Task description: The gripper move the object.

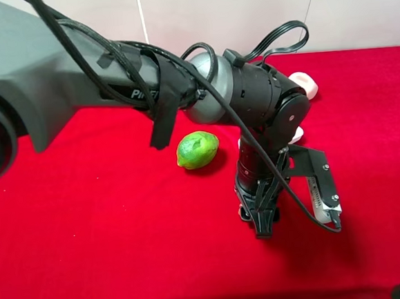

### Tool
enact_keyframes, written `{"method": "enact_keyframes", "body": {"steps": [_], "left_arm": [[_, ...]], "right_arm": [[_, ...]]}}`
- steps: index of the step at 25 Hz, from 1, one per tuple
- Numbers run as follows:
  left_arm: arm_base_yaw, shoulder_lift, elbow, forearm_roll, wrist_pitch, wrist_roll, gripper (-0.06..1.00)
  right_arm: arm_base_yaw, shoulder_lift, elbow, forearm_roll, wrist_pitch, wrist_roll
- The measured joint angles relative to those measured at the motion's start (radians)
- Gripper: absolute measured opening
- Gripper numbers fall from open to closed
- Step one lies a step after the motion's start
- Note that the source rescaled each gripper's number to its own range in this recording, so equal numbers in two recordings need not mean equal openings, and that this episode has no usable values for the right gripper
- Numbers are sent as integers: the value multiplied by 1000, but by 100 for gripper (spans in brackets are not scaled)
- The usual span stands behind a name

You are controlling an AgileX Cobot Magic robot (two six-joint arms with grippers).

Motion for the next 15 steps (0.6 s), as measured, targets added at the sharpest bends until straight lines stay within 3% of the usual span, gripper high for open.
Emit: {"method": "enact_keyframes", "body": {"steps": [15], "left_arm": [[0,0,0,0,21,-3,0]], "right_arm": [[0,0,0,0,0,0]]}}
